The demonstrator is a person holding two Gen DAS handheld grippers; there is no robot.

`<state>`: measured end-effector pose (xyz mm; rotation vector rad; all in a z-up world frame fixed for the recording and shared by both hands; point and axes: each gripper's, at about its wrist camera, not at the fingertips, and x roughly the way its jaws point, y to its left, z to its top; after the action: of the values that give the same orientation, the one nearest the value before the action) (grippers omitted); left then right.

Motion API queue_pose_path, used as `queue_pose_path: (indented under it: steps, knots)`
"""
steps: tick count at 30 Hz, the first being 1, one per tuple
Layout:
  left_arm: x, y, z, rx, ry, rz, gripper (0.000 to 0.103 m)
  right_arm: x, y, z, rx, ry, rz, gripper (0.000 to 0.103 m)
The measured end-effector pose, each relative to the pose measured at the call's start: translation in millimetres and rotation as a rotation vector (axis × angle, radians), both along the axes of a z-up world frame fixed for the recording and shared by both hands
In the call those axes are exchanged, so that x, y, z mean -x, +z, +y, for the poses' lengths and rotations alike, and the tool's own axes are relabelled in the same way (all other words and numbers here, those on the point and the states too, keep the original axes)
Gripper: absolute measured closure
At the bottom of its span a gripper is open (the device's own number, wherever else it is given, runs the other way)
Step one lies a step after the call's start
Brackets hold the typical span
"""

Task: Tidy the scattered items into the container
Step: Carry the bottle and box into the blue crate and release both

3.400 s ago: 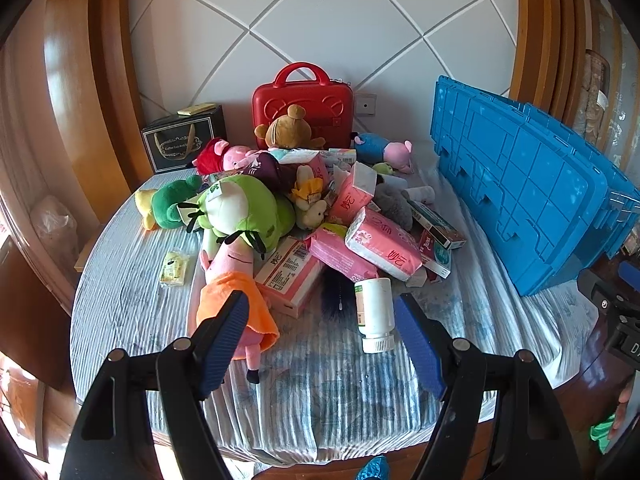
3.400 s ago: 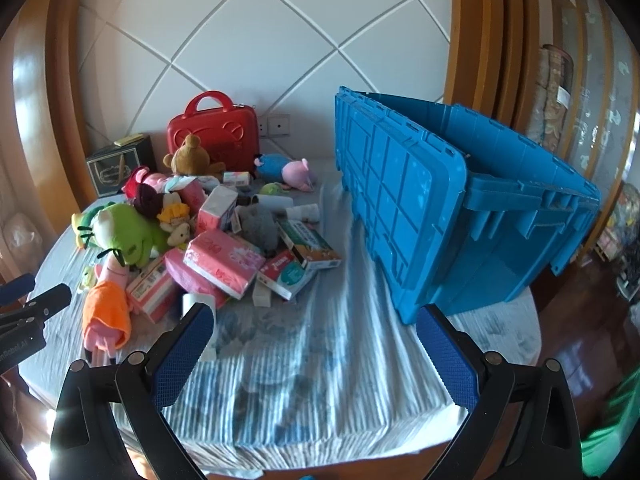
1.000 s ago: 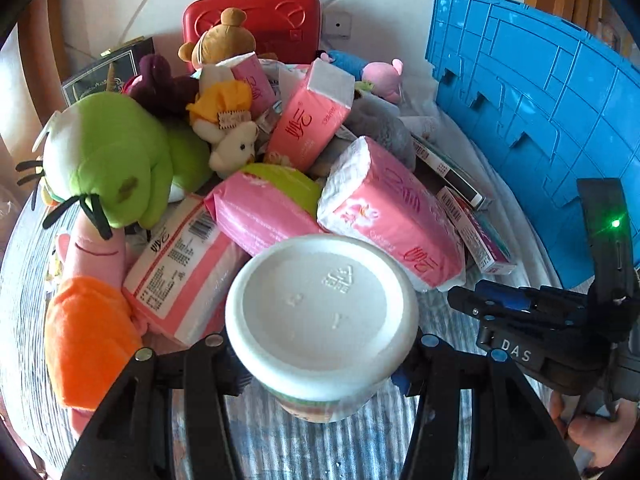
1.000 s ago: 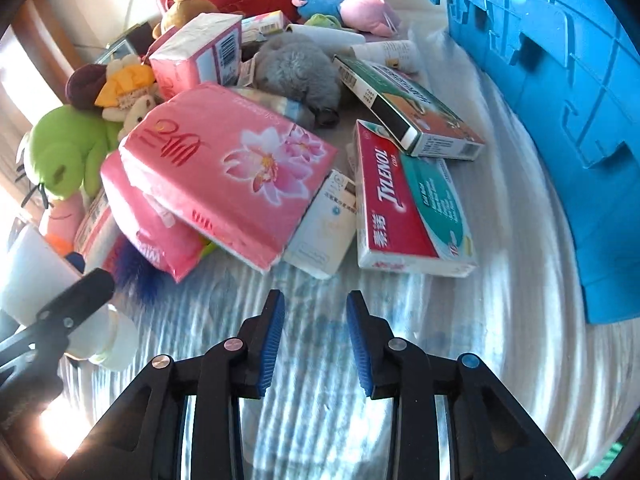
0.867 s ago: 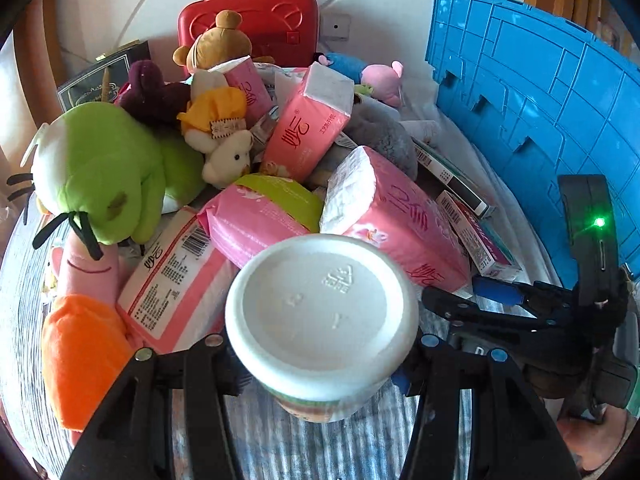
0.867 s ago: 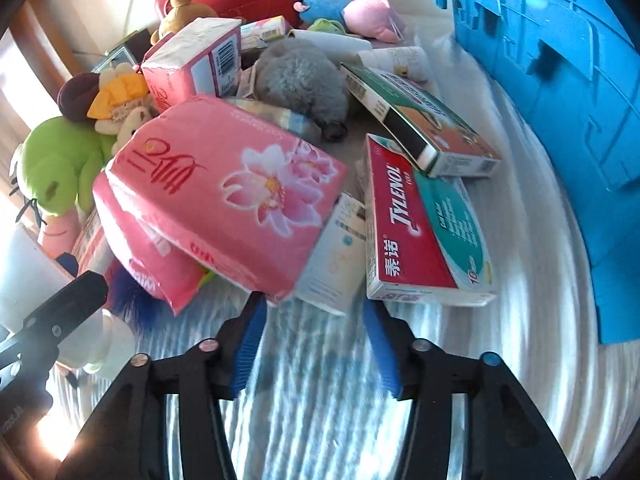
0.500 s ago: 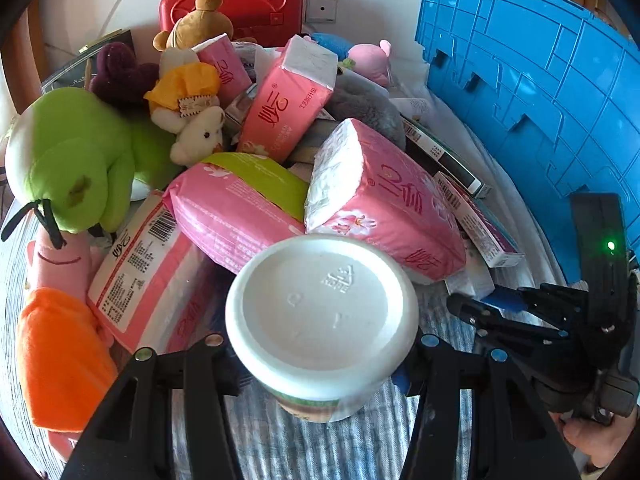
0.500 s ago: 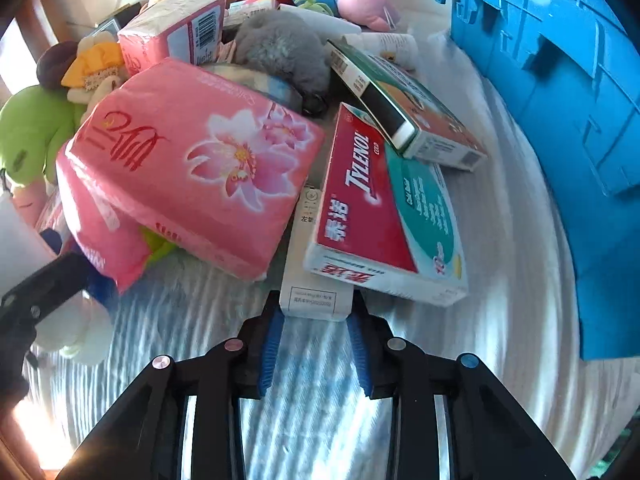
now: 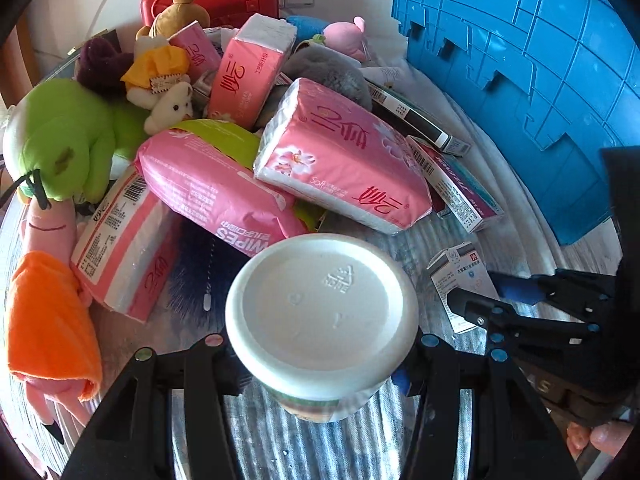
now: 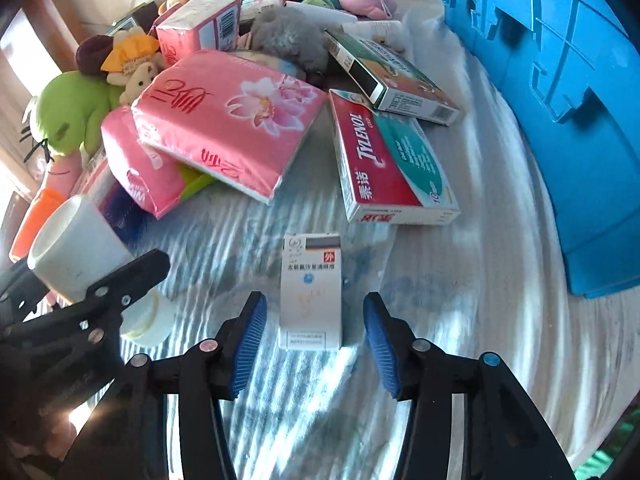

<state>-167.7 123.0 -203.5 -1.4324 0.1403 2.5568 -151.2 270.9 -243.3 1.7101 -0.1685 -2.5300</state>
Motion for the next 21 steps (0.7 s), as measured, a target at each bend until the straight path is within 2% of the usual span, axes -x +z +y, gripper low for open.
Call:
queue_pose_path:
  steps: [3, 6, 14, 21]
  knots:
    - [-3, 9, -3, 0.006, -0.001, 0.014, 0.052, 1, 2, -10, -0.032, 0.035, -0.012, 0.072]
    - [-3, 24, -6, 0.001, -0.003, 0.033, 0.052, -4, 25, -16, -0.028, 0.048, 0.024, 0.072]
    - [4, 104, -15, -0.019, -0.021, 0.177, 0.052, -18, 123, -41, -0.06, 0.046, 0.192, 0.072]
    - [10, 181, -17, -0.054, -0.059, 0.361, 0.052, 7, 201, -36, -0.11, 0.0, 0.387, 0.072]
